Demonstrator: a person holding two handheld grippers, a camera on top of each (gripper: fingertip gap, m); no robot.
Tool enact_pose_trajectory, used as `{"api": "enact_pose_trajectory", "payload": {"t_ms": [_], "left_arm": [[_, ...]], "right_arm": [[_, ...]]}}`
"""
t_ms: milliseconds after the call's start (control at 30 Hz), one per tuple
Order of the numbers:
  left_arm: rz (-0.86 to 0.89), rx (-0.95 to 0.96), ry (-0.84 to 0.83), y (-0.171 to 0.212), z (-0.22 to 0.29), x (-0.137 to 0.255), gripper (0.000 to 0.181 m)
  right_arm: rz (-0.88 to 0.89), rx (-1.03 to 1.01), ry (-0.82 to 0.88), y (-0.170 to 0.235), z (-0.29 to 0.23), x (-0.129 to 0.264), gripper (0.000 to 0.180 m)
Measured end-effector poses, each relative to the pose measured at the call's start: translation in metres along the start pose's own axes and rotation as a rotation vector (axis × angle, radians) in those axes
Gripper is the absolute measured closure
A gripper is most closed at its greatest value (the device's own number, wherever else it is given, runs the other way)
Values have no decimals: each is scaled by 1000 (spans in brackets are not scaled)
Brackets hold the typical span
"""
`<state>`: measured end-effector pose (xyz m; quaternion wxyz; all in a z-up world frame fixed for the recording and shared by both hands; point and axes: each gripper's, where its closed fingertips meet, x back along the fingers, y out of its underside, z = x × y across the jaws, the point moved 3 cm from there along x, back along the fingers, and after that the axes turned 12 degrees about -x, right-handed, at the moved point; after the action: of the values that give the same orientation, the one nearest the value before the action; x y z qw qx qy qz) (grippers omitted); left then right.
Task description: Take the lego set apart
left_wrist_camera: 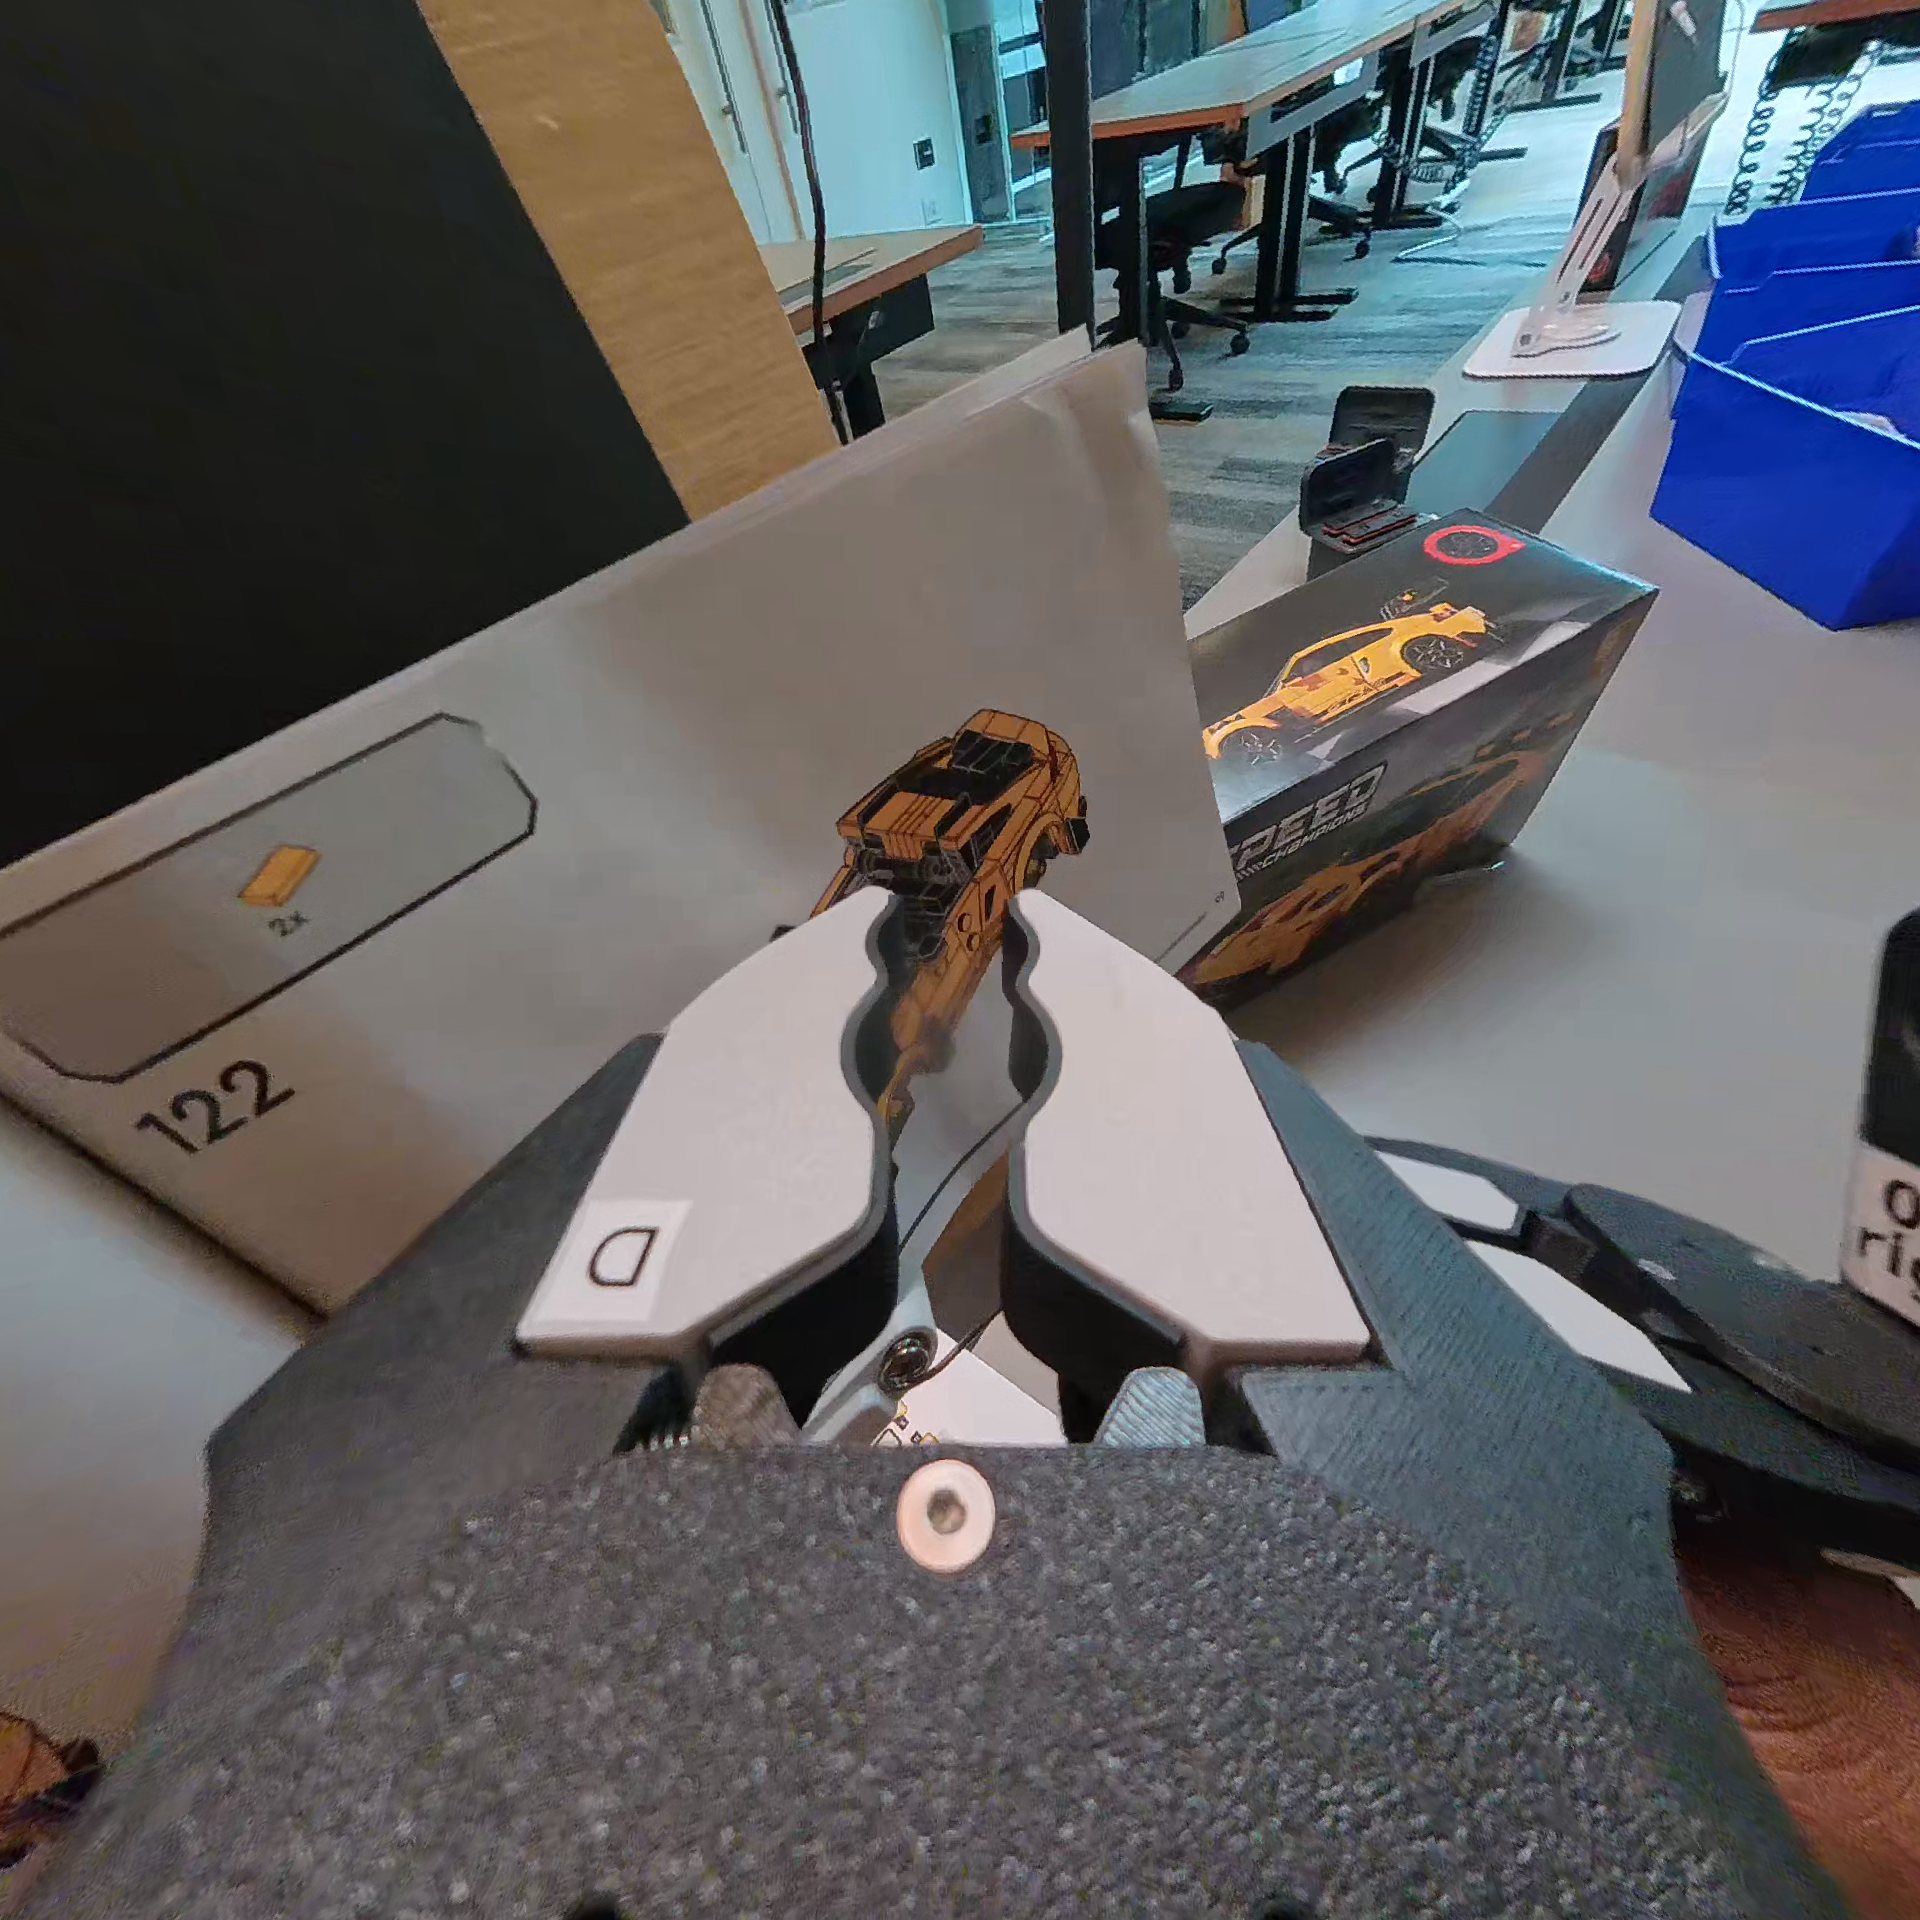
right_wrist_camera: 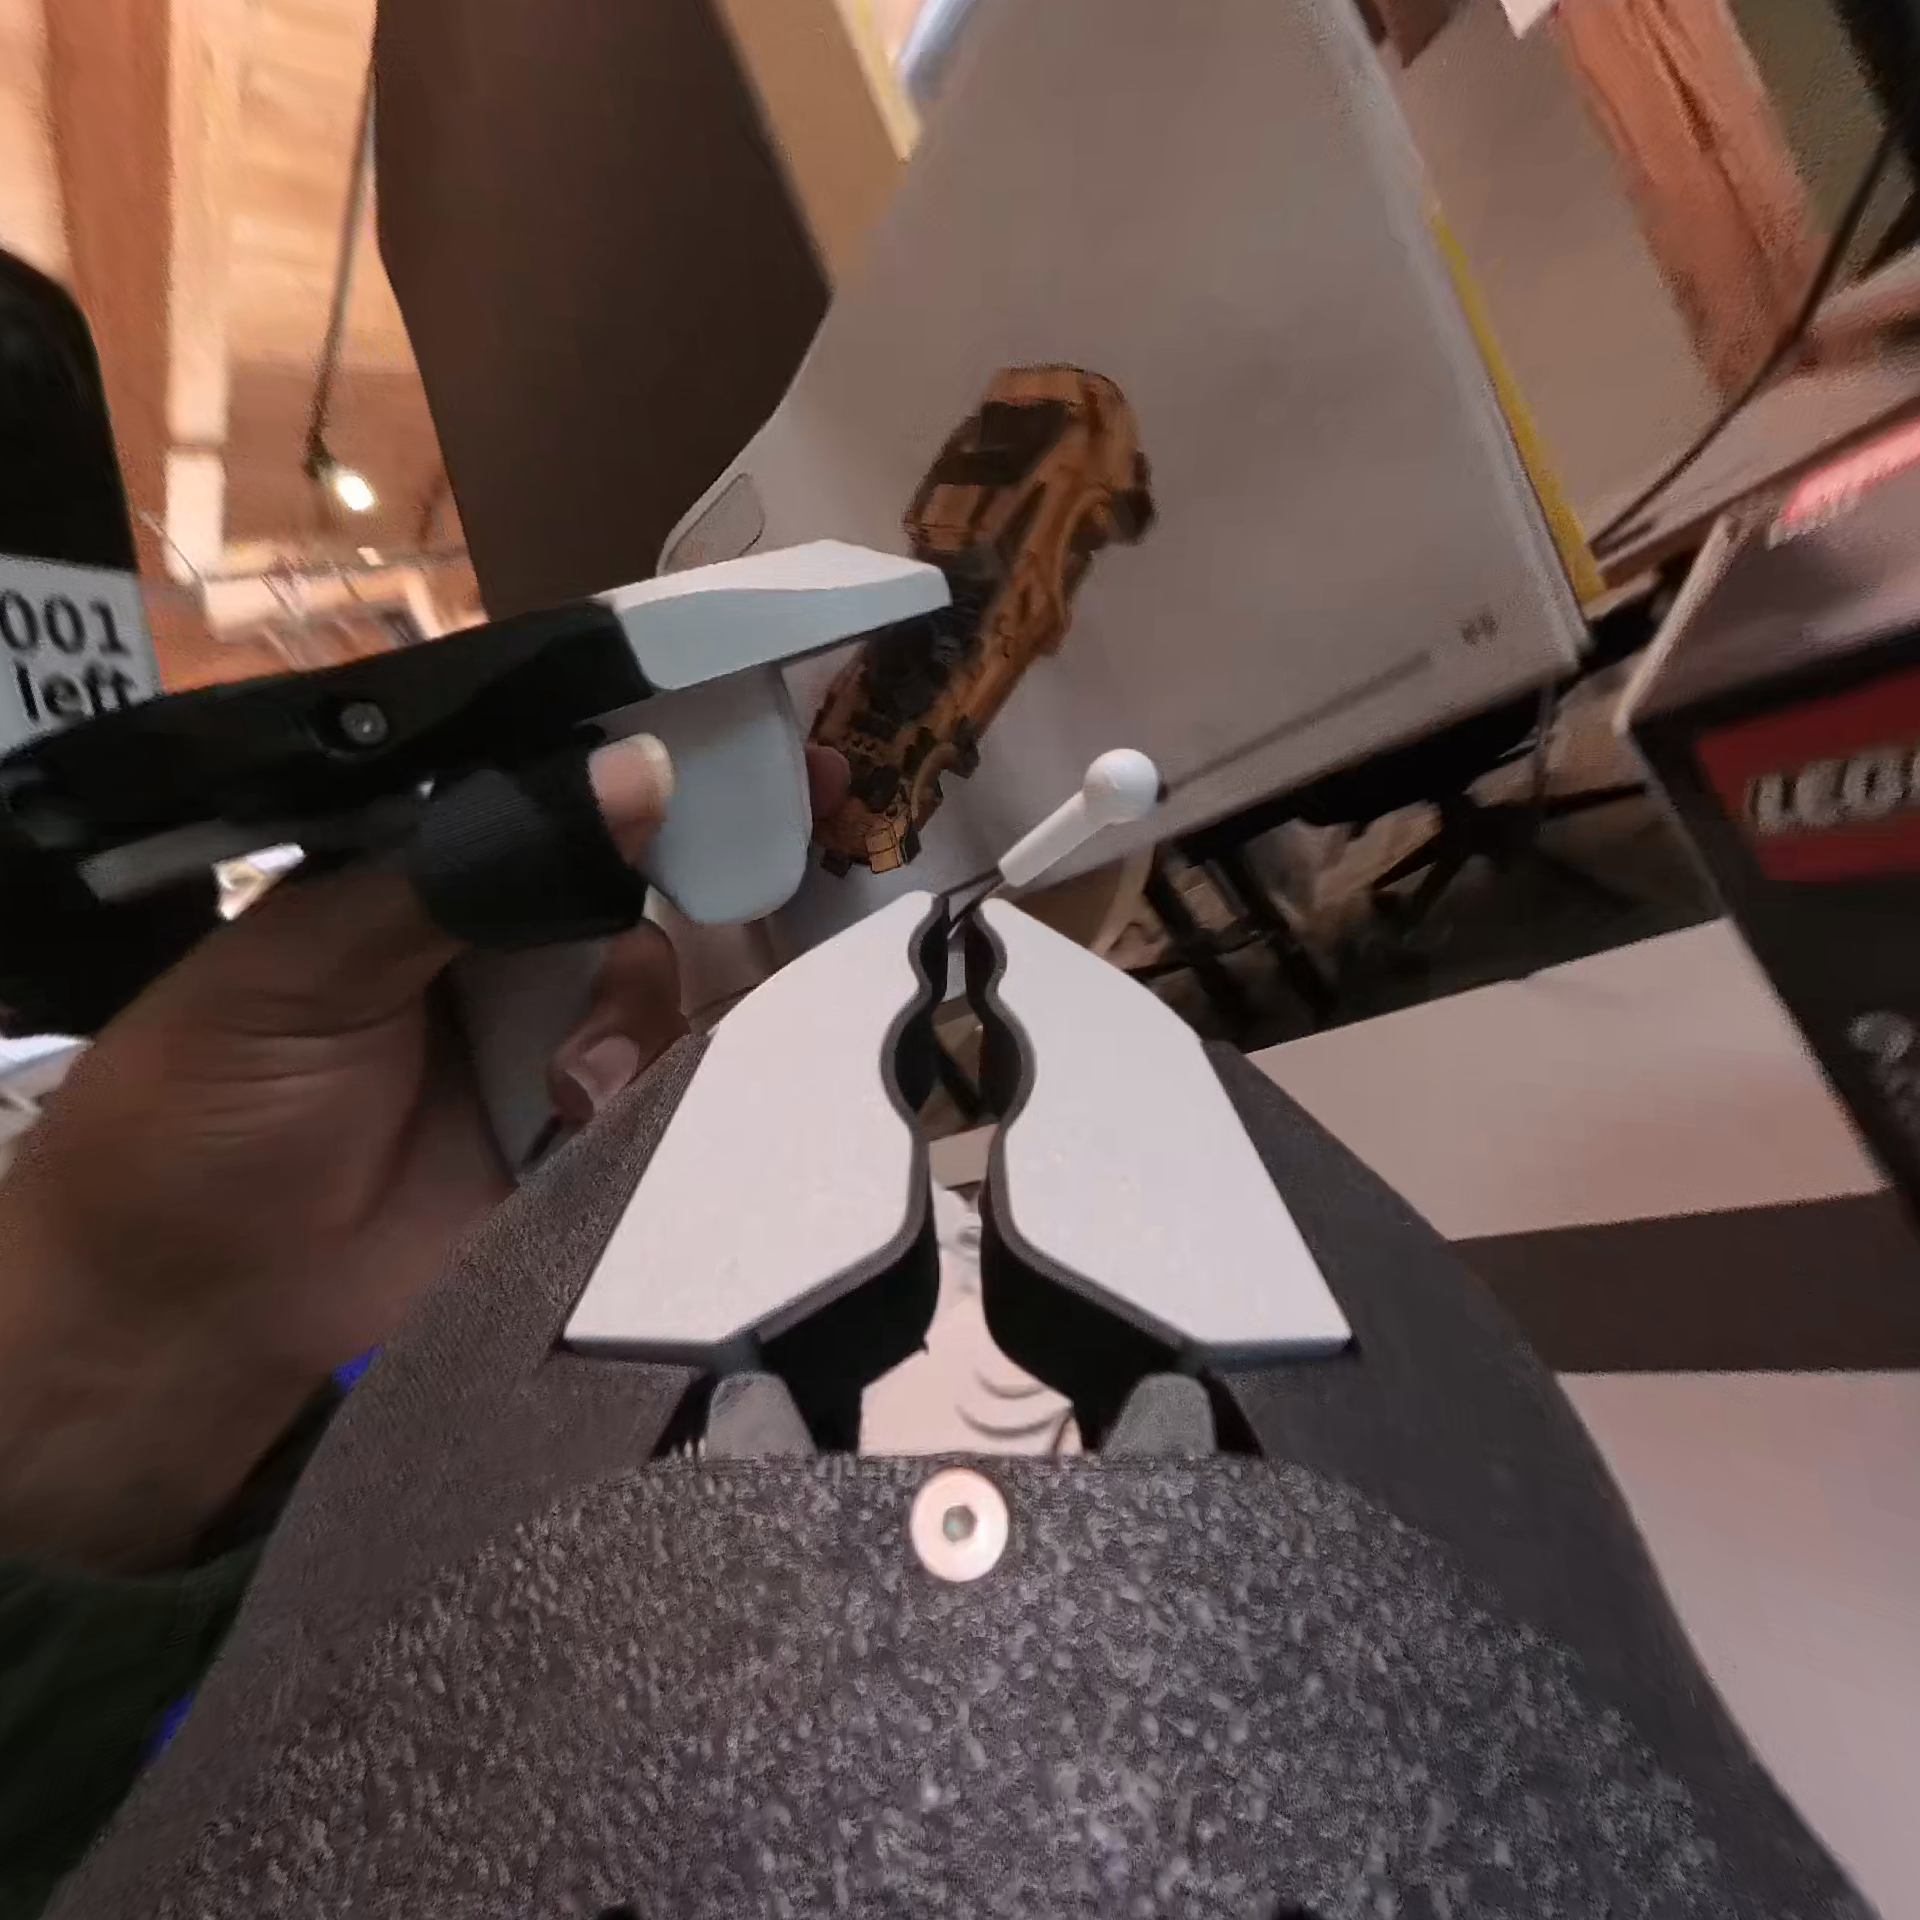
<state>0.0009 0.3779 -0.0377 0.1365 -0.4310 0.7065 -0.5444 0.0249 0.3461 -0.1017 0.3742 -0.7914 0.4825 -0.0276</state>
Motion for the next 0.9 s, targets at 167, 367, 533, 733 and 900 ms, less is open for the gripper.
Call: {"api": "enact_pose_trajectory", "payload": {"t_ms": [167,367,533,733,900], "left_arm": [[19,-2,27,-2,1,5,161],[164,7,-22,-22,-6,47,159],[129,-2,-119,4,-28,93,158],[108,45,-230,63,-41,141,158],[215,121,-371,89,-39,178,161]], "right_arm": [[-76,246,51,-10,-8,-14,176],[-159,212,55,-14,-5,-21,175],[-171,272,53,-24,-8,-5,161],[-216,267,172,-25,5,18,138],[-310,146,159,-2,9,1,128]]}}
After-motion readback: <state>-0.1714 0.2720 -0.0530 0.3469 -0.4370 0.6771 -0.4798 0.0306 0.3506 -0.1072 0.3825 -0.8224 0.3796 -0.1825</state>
